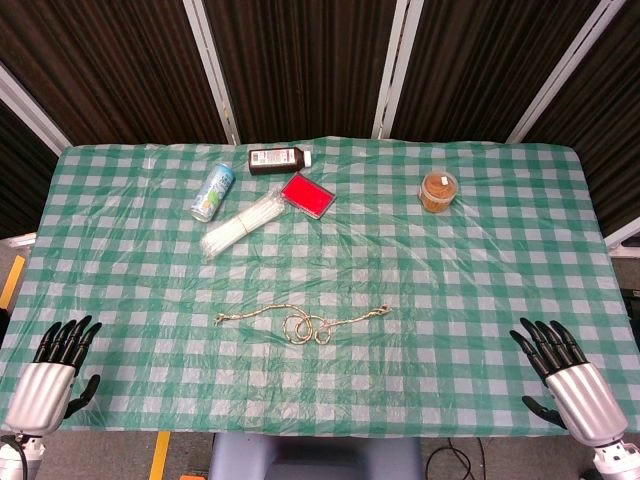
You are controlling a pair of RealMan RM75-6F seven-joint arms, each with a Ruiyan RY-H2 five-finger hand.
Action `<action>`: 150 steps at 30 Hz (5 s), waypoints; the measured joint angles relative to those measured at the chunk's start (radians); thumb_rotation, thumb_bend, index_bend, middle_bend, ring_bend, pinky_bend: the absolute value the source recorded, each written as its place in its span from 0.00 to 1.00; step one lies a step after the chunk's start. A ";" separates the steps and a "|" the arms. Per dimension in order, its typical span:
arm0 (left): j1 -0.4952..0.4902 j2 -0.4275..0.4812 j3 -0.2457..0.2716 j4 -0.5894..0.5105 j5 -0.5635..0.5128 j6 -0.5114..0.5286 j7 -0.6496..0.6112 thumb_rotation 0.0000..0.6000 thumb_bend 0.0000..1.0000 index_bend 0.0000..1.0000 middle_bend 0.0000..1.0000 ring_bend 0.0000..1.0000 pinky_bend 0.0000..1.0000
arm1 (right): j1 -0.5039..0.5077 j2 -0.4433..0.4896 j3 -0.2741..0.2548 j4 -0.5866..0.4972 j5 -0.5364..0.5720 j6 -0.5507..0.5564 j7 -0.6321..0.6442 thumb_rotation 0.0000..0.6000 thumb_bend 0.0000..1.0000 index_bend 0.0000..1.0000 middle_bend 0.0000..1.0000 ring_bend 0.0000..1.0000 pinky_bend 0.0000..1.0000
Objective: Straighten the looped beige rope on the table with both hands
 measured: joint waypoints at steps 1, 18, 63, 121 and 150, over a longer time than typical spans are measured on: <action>-0.001 -0.002 0.001 0.002 0.001 -0.003 0.001 1.00 0.41 0.00 0.00 0.00 0.05 | 0.000 0.000 0.000 0.000 0.000 -0.001 0.000 1.00 0.22 0.00 0.00 0.00 0.00; -0.197 -0.134 -0.029 0.039 0.054 -0.222 -0.079 1.00 0.44 0.03 0.00 0.00 0.05 | 0.005 -0.015 0.000 -0.003 0.005 -0.026 -0.036 1.00 0.22 0.00 0.00 0.00 0.00; -0.454 -0.597 -0.153 0.494 -0.187 -0.429 0.012 1.00 0.44 0.54 0.05 0.00 0.05 | 0.022 -0.019 0.014 -0.003 0.058 -0.071 -0.037 1.00 0.22 0.00 0.00 0.00 0.00; -0.385 -0.455 -0.069 0.345 -0.122 -0.283 0.053 1.00 0.45 0.67 0.10 0.00 0.06 | 0.604 -0.564 0.273 0.224 0.343 -0.723 -0.472 1.00 0.38 0.61 0.00 0.00 0.00; -0.388 -0.450 -0.073 0.363 -0.125 -0.291 0.038 1.00 0.45 0.67 0.10 0.00 0.06 | 0.653 -0.609 0.246 0.289 0.474 -0.724 -0.562 1.00 0.59 0.79 0.08 0.00 0.00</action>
